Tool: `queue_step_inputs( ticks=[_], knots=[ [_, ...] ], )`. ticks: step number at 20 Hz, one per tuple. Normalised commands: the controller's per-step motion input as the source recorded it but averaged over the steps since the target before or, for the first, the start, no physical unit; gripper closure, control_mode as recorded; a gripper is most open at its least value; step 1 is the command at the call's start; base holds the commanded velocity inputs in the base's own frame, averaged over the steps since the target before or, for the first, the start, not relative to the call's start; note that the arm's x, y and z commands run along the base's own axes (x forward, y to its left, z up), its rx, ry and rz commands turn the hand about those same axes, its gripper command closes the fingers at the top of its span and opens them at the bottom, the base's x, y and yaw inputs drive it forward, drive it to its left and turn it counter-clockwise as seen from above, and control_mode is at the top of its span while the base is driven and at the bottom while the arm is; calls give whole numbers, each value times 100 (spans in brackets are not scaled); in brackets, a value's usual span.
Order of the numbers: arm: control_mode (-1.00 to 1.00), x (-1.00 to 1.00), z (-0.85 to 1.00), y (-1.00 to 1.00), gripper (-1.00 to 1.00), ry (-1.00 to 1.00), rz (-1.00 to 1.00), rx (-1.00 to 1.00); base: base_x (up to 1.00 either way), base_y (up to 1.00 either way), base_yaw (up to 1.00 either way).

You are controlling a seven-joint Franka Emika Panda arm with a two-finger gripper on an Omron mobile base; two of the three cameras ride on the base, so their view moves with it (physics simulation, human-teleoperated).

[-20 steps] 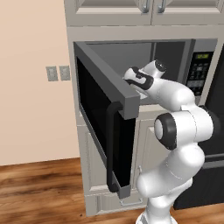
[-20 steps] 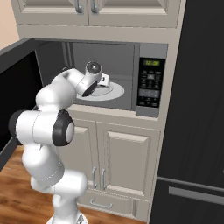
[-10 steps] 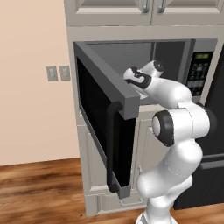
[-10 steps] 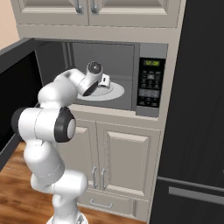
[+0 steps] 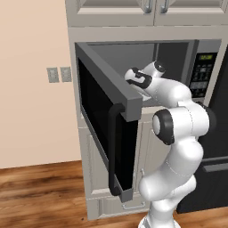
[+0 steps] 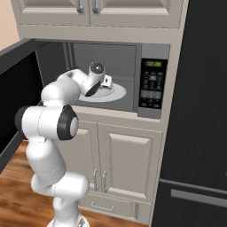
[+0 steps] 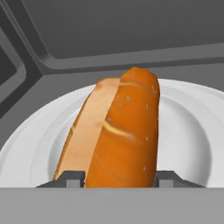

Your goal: Pick the hotdog bun from the counter and place it in the microwave. Then turn on the microwave.

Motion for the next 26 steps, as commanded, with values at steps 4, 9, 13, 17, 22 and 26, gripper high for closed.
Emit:
queue_step_inputs(
  ticks=[4,9,13,17,22,26],
  knots=[
    [-100,15,-2,0,100,2,0,0,0,0,0],
    [-100,17,0,0,100,2,0,0,0,0,0],
    [-100,15,-3,0,100,7,0,0,0,0,0],
    [-100,11,-8,0,100,9,0,0,0,0,0],
    [-100,15,-5,1,100,4,0,0,0,0,0],
    [-100,15,-2,1,100,2,0,0,0,0,0]
  ],
)
